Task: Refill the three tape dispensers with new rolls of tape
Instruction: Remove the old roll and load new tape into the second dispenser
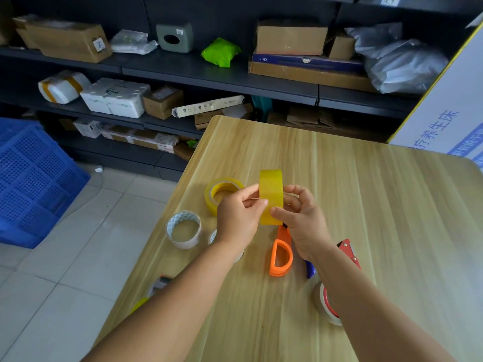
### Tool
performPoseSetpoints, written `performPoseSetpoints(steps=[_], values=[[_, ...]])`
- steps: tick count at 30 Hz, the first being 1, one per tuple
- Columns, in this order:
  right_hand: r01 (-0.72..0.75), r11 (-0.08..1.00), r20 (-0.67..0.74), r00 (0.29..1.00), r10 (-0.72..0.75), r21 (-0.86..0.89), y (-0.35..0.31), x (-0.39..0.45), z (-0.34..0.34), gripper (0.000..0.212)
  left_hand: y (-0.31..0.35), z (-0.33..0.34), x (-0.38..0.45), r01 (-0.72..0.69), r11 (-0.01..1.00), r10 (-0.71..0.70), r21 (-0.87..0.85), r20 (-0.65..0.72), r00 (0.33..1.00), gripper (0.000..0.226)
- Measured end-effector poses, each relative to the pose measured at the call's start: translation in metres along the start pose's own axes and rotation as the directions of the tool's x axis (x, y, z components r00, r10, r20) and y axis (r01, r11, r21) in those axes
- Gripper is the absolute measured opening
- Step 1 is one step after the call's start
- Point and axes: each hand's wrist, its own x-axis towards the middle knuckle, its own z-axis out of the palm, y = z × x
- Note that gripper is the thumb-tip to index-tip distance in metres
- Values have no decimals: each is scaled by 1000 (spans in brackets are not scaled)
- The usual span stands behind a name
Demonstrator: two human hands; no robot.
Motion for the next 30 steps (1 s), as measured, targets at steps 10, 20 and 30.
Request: performPoseSetpoints(steps=[10, 20, 30], values=[[76, 991, -67, 994, -84, -113, 7, -4, 7, 40, 2, 7, -2, 57, 997, -43, 53, -232, 972, 15], [20, 989, -74, 997, -31, -144, 5, -4, 2, 38, 5, -4, 15, 265, 963, -267, 52, 30, 963, 16], [-103, 993, -192, 975, 112, 53, -3, 6, -3, 32, -4, -4, 1, 254, 955, -278, 153, 163, 947, 8]])
